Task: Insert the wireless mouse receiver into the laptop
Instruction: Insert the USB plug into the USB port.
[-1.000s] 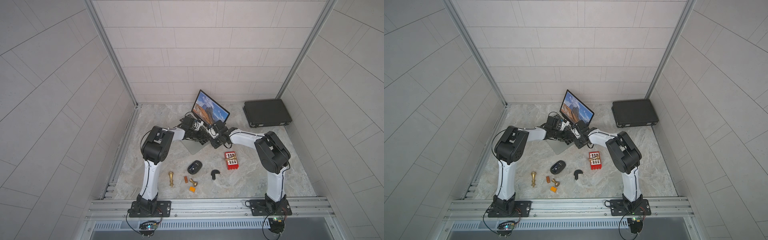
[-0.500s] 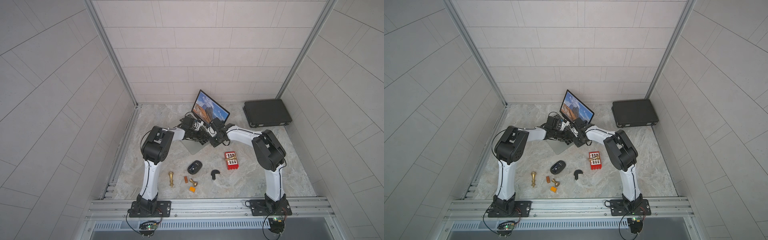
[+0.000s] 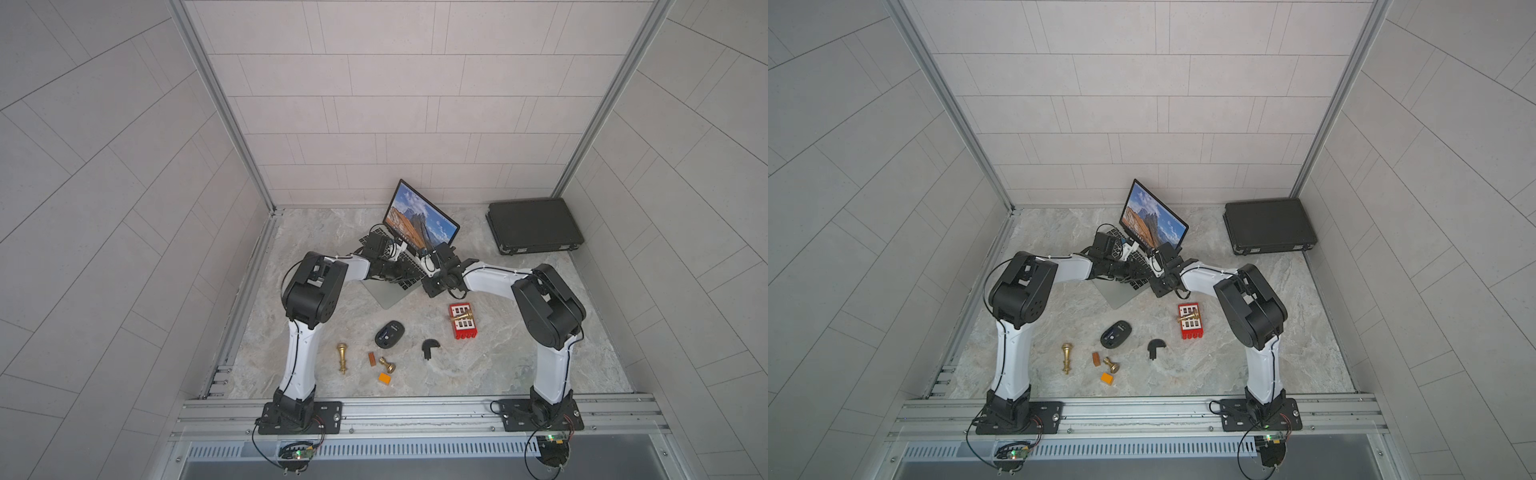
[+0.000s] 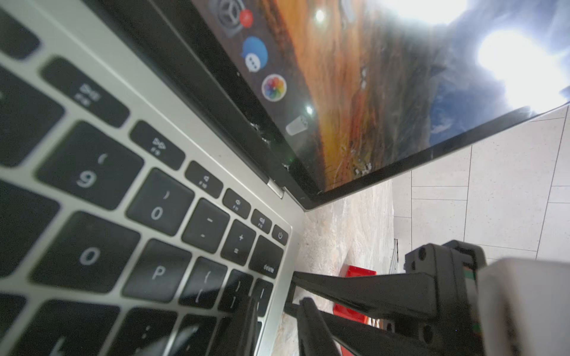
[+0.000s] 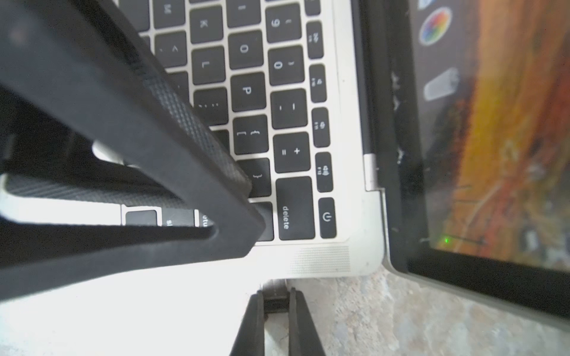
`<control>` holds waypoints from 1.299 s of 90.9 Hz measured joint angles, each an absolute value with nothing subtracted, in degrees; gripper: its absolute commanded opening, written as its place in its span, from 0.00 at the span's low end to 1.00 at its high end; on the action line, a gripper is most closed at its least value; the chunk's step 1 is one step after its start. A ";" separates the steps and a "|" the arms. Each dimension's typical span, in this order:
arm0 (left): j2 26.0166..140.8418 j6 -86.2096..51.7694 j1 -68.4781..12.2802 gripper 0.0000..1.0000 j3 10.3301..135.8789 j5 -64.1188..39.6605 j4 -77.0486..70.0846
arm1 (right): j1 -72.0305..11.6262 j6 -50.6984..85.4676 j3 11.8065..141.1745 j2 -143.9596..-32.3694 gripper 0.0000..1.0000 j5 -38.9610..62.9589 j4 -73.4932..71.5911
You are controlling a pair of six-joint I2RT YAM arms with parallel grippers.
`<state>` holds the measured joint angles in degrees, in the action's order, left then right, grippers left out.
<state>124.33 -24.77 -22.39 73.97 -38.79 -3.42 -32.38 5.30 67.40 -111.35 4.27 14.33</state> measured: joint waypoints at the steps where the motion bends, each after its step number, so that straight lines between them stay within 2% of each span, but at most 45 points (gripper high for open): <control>1: 124.33 -24.80 -22.39 0.27 73.95 -38.79 -3.42 | -32.38 5.37 67.11 -111.24 0.12 4.29 13.91; 58: 124.46 -24.80 -22.02 0.27 73.80 -39.44 -3.84 | -33.26 7.40 58.78 -108.38 0.12 2.44 2.24; 95: 124.49 -24.80 -21.76 0.27 73.38 -39.68 -4.62 | -34.65 9.61 50.78 -107.07 0.11 -0.82 -11.27; 118: 124.49 -24.77 -21.61 0.27 73.06 -39.90 -5.19 | -35.29 9.65 51.29 -107.96 0.11 -1.91 -12.53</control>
<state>124.49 -24.77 -21.61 73.06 -39.90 -5.19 -35.29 9.65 51.29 -107.96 -1.91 -12.53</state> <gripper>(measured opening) 0.268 0.114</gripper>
